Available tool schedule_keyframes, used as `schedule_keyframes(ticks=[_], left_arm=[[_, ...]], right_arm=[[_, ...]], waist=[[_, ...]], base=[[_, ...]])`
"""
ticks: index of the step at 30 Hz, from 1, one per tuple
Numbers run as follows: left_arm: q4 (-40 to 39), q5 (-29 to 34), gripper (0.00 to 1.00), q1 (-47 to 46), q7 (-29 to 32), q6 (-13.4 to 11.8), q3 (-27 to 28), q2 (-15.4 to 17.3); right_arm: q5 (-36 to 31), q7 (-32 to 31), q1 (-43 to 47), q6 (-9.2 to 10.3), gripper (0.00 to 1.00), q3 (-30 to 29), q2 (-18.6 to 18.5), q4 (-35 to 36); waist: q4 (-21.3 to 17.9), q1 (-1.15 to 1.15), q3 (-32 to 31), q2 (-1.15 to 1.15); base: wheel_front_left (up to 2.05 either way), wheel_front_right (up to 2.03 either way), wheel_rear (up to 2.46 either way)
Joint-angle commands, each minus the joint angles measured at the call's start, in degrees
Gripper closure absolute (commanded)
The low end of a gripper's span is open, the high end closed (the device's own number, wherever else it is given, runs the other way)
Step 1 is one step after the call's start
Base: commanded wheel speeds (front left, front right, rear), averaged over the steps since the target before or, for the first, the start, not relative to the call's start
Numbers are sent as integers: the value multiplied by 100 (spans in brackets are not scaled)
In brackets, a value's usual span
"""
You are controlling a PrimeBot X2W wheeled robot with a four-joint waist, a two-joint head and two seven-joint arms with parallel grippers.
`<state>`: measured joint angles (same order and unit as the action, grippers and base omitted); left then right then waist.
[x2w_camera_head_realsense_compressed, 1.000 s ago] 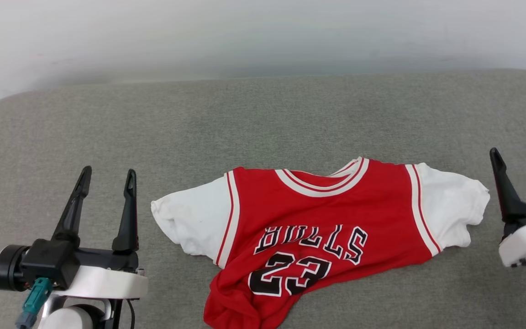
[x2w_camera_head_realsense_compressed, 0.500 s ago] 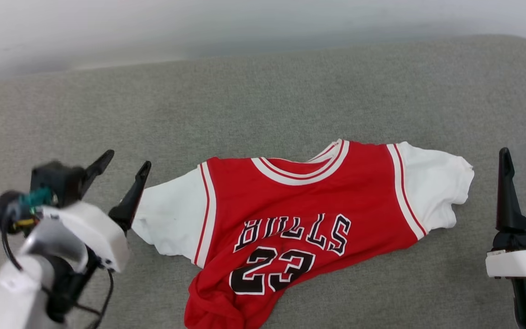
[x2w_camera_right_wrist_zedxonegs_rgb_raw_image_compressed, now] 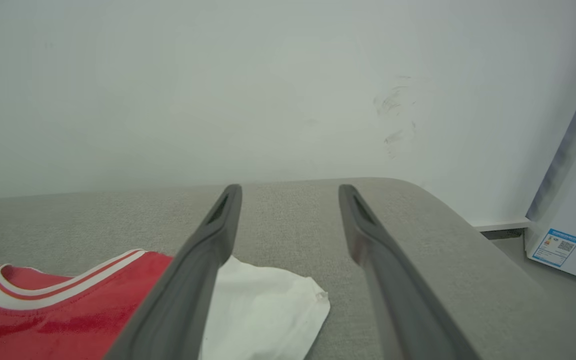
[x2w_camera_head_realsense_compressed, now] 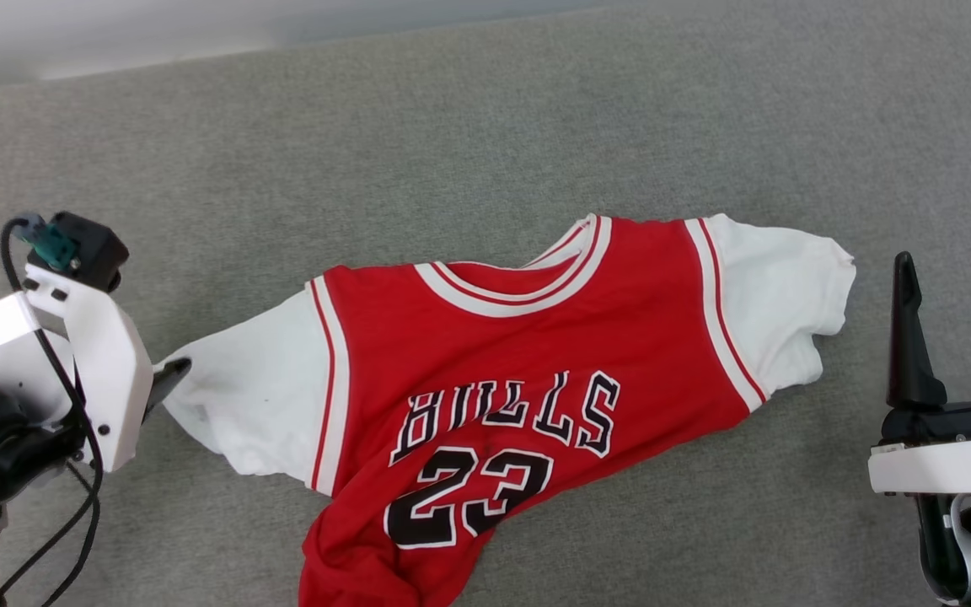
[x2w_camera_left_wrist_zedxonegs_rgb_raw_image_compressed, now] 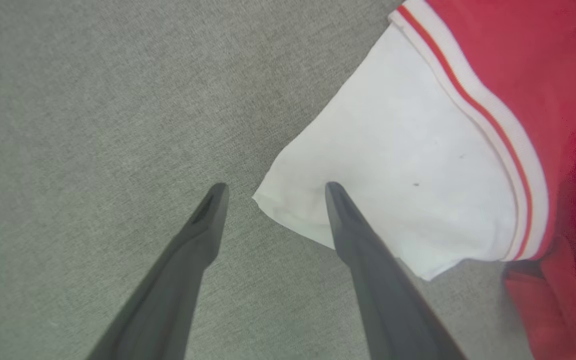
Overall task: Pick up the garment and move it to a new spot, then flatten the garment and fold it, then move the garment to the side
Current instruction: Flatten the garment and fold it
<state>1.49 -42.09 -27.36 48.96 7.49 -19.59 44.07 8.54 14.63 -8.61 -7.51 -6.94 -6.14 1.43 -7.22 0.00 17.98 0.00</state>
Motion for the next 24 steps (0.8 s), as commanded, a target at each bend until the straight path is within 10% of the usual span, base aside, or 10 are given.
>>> schedule_keyframes(ticks=[1,15,16,17,18,24], left_arm=[[90,-13,0,-18,123,-8,-100,79],[735,-15,0,239,316,-8,-709,91],[757,-41,29,266,327,-7,-767,76],[765,-78,82,285,297,-7,-803,45],[725,-109,100,285,229,-5,-851,9],[752,76,100,153,-619,-5,-764,47]], right_arm=[[-43,35,-72,4,0,-19,45,-55],[-38,56,-171,4,0,96,47,-141],[-49,56,-178,4,0,94,44,-133],[-61,57,-182,4,0,96,37,-126],[-80,57,-180,4,0,100,25,-125],[-140,42,-72,4,0,113,-99,-257]], waist=[[-102,0,114,0],[-275,0,372,0],[-274,0,379,0],[-270,0,385,0],[-262,0,384,0],[-136,0,174,0]], base=[[0,0,0],[0,0,0],[0,0,0],[0,0,0],[0,0,0],[0,0,0]])
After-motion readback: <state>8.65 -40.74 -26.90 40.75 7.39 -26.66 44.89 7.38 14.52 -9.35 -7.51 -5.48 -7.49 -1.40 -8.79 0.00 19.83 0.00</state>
